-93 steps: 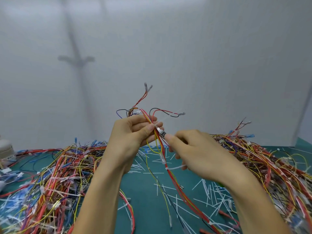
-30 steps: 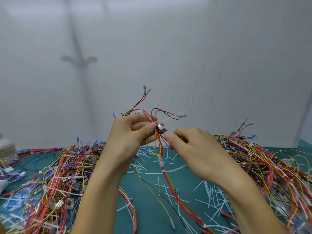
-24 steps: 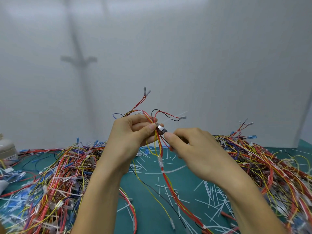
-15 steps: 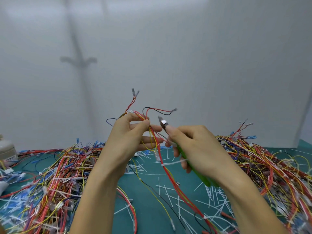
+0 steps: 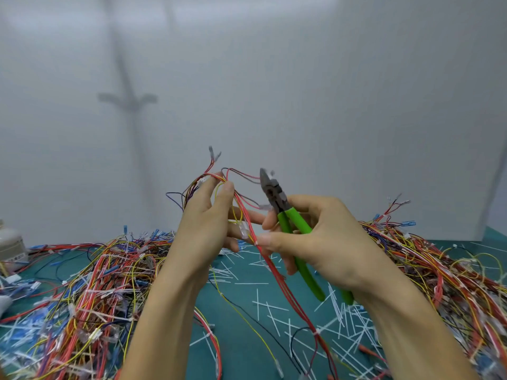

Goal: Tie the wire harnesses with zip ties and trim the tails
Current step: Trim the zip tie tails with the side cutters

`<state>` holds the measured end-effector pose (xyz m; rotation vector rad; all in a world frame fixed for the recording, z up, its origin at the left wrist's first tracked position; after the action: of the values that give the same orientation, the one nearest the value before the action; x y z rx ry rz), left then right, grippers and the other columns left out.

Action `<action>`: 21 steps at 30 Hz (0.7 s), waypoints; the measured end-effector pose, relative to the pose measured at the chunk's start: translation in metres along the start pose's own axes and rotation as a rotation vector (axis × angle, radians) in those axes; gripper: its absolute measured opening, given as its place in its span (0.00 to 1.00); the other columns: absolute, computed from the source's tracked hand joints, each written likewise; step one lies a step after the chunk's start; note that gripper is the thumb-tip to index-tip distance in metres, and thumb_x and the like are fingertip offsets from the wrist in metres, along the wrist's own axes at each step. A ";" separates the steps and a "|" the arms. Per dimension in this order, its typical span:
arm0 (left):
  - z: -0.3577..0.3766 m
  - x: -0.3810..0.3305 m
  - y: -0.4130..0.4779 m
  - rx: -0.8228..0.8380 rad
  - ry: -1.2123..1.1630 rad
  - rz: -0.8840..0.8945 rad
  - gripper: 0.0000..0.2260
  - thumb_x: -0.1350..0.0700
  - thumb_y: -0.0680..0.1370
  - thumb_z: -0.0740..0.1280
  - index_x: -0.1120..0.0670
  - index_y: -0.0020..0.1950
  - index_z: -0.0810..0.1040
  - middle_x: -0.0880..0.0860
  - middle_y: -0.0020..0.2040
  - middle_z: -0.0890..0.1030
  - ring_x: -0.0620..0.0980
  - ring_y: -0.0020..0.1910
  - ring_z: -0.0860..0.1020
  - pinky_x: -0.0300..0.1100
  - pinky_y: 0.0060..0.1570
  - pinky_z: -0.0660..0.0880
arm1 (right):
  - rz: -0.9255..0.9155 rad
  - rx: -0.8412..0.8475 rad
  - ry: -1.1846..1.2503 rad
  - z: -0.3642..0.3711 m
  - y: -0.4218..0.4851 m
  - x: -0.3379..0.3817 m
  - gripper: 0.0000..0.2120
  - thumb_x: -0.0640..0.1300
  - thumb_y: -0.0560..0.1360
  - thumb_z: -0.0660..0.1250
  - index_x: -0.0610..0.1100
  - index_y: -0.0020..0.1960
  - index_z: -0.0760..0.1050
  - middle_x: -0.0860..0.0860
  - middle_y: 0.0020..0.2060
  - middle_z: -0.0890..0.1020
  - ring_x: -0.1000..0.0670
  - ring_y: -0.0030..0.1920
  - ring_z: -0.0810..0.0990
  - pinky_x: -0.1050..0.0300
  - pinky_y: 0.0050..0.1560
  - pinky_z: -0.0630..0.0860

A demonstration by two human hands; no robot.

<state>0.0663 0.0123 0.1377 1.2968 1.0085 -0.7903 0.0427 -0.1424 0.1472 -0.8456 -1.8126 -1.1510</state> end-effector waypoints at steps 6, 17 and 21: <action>0.007 -0.008 -0.009 0.346 -0.140 -0.045 0.19 0.45 0.72 0.74 0.44 0.59 0.72 0.58 0.39 0.85 0.57 0.37 0.85 0.39 0.34 0.79 | -0.031 -0.222 0.199 -0.011 0.001 0.000 0.04 0.34 0.73 0.72 0.39 0.44 0.77 0.45 0.31 0.83 0.49 0.26 0.76 0.52 0.31 0.80; 0.002 -0.011 -0.005 0.278 -0.258 0.019 0.48 0.65 0.68 0.73 0.42 0.79 0.52 0.57 0.37 0.83 0.58 0.45 0.85 0.42 0.45 0.81 | 0.074 -0.091 0.198 -0.021 0.002 -0.008 0.24 0.61 0.71 0.65 0.39 0.47 0.79 0.42 0.38 0.85 0.45 0.30 0.78 0.46 0.36 0.81; -0.003 -0.013 -0.005 0.219 -0.284 0.006 0.53 0.65 0.65 0.74 0.41 0.79 0.48 0.59 0.37 0.82 0.62 0.46 0.85 0.42 0.43 0.81 | 0.162 0.040 -0.135 -0.021 -0.001 -0.015 0.32 0.70 0.75 0.57 0.41 0.44 0.80 0.44 0.34 0.83 0.44 0.30 0.79 0.48 0.36 0.79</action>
<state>0.0566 0.0135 0.1475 1.3254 0.7055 -1.0697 0.0541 -0.1637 0.1391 -1.0475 -1.8317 -0.9718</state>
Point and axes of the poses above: each hand's wrist, its own y-axis towards the middle knuckle, its own z-axis out of the palm, x = y × z, the point moved 6 cm from there along y, towards the middle knuckle
